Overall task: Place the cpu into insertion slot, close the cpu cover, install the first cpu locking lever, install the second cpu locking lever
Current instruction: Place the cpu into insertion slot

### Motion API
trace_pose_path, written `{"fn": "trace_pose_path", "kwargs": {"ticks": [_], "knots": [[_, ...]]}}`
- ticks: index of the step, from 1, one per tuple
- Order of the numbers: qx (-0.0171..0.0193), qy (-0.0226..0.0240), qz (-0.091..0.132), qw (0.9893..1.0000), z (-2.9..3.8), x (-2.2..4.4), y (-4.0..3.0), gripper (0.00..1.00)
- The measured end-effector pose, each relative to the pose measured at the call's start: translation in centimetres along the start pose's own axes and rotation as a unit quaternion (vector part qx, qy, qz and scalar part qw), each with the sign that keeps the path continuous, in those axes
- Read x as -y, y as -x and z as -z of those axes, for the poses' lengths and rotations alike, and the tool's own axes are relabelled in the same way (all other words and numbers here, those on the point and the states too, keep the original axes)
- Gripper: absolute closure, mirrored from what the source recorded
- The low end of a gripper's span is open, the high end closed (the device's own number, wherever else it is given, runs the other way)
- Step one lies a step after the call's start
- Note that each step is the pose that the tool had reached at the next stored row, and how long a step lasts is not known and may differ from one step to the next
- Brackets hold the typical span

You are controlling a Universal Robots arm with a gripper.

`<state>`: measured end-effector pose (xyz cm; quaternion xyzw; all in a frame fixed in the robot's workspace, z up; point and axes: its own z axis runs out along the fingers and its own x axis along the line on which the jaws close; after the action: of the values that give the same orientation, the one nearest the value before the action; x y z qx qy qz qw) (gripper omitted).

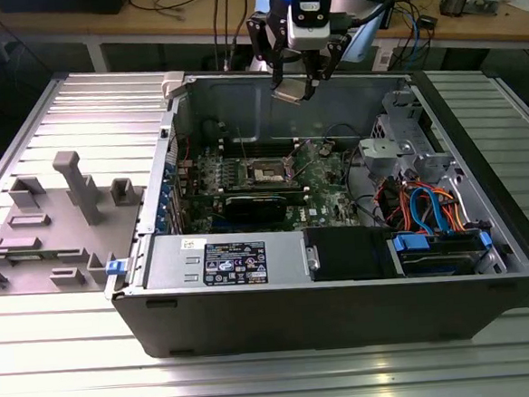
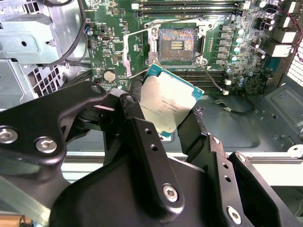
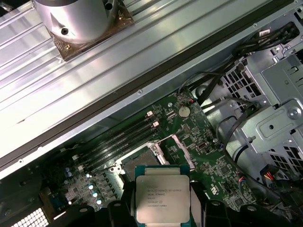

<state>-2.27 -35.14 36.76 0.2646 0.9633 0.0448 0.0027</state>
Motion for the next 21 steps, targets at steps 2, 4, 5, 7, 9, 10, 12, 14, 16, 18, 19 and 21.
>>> {"fn": "trace_pose_path", "kwargs": {"ticks": [2, 4, 5, 7, 9, 10, 12, 14, 16, 18, 19, 21], "knots": [[0.0001, 0.0000, -0.001, 1.0000, 0.00, 0.00, 0.00, 0.46], [0.0002, 0.0001, -0.002, 1.0000, 0.00, 0.00, 0.00, 0.46], [0.0002, 0.0001, -0.002, 1.0000, 0.00, 0.00, 0.00, 0.46], [0.0003, 0.0001, -0.003, 1.0000, 0.00, 0.00, 0.00, 0.46], [0.0005, 0.0001, -0.005, 1.0000, 0.00, 0.00, 0.00, 0.46], [0.0005, 0.0001, -0.006, 1.0000, 0.00, 0.00, 0.00, 0.46], [0.0007, 0.0001, -0.007, 1.0000, 0.00, 0.00, 0.00, 0.46], [0.0008, 0.0002, -0.009, 1.0000, 0.00, 0.00, 0.00, 0.46], [0.0009, 0.0001, -0.009, 1.0000, 0.00, 0.00, 0.00, 0.46], [0.0009, 0.0002, -0.010, 1.0000, 0.00, 0.00, 0.00, 0.46], [0.0009, 0.0002, -0.010, 1.0000, 0.00, 0.00, 0.00, 0.46], [0.0009, 0.0002, -0.010, 1.0000, 0.00, 0.00, 0.00, 0.46]]}}
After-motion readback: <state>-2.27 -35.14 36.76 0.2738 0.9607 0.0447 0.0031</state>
